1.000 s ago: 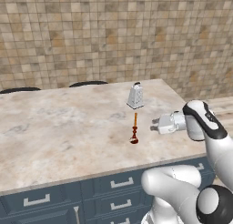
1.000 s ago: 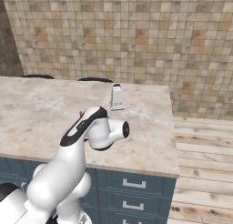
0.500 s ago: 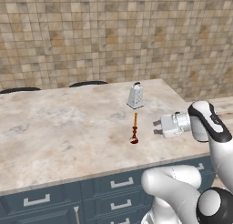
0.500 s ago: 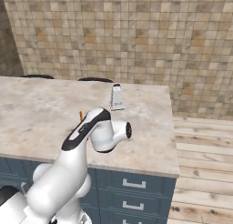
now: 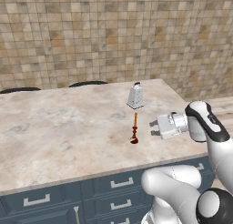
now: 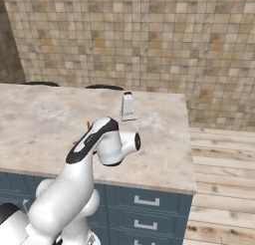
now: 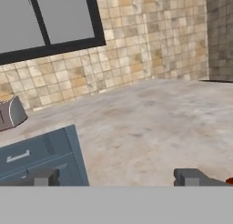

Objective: Pick the candle and candle from the dining table and place them in the open cabinet. Close the cabinet after placing the objects.

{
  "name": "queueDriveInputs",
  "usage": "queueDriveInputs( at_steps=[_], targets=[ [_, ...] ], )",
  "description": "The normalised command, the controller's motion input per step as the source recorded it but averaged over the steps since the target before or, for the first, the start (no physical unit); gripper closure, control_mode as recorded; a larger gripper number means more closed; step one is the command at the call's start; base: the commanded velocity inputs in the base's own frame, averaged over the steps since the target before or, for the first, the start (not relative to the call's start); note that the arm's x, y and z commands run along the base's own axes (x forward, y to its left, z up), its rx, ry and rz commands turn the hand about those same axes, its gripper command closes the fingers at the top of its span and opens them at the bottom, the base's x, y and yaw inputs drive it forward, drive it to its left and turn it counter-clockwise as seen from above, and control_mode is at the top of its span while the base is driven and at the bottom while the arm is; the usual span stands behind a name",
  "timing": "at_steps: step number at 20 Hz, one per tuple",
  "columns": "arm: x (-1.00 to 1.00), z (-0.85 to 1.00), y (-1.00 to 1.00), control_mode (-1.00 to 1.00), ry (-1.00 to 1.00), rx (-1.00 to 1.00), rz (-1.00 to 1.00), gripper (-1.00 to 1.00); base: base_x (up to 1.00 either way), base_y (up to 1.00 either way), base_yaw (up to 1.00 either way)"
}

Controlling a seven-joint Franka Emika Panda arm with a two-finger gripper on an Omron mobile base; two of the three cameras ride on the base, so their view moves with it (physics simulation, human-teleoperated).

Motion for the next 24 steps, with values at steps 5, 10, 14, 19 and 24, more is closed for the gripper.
queueDriveInputs(
  at_steps=[5,10,14,19,24],
  targets=[
    [0.05,0.00,0.33,-1.00,0.00,0.00,0.00,-1.00,0.00,0.00,0.00],
    [0.03,0.00,0.09,-1.00,0.00,0.00,0.00,-1.00,0.00,0.00,0.00],
    [0.00,0.00,0.00,-1.00,0.00,0.00,-0.01,-1.00,0.00,0.00,0.00],
    [0.02,0.00,0.00,-1.00,0.00,0.00,-0.07,-1.00,0.00,0.00,0.00],
    [0.20,0.00,0.00,-1.00,0.00,0.00,-0.09,-1.00,0.00,0.00,0.00]
  ],
)
